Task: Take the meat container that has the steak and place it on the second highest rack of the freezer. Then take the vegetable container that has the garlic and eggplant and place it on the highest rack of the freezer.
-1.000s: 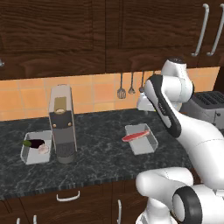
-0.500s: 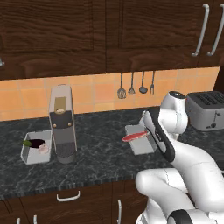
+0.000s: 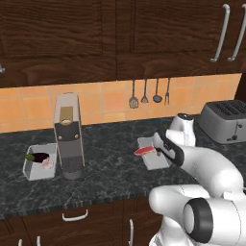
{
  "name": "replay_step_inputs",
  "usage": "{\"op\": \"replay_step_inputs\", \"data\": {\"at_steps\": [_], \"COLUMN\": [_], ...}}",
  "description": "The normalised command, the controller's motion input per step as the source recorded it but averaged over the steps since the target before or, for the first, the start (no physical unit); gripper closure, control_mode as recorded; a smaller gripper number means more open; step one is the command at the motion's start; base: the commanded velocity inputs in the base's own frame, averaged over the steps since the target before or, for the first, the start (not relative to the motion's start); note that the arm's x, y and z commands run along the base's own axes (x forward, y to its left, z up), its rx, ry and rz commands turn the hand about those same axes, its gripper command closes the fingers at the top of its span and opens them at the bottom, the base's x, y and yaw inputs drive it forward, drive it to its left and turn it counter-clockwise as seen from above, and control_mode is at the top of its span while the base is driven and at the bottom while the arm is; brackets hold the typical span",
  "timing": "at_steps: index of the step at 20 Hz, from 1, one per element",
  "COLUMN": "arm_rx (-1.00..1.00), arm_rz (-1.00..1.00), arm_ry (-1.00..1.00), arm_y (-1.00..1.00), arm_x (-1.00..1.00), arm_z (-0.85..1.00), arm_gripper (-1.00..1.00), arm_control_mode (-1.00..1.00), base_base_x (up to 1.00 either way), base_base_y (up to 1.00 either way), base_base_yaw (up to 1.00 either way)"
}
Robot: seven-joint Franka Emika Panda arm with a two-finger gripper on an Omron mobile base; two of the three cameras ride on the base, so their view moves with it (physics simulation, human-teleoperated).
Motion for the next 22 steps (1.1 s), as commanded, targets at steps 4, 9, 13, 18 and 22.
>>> {"op": "replay_step_inputs", "data": {"at_steps": [4,9,13,18,22], "arm_rx": [0.0,0.0,0.0,0.0,0.0], "arm_rz": [-0.01,-0.04,-0.07,-0.06,-0.03], "arm_ry": [0.04,0.02,0.03,0.04,0.04], "arm_y": [-0.22,-0.06,0.02,0.06,0.07], "arm_x": [0.02,0.21,0.14,0.05,0.0], "arm_z": [-0.24,-0.19,-0.22,-0.24,-0.3], "arm_gripper": [-1.0,-1.0,-1.0,-1.0,1.0], "arm_control_mode": [-1.0,-1.0,-1.0,-1.0,-1.0], "base_base_x": [0.0,0.0,0.0,0.0,0.0], "base_base_y": [0.0,0.0,0.0,0.0,0.0], "base_base_yaw": [0.0,0.0,0.0,0.0,0.0]}}
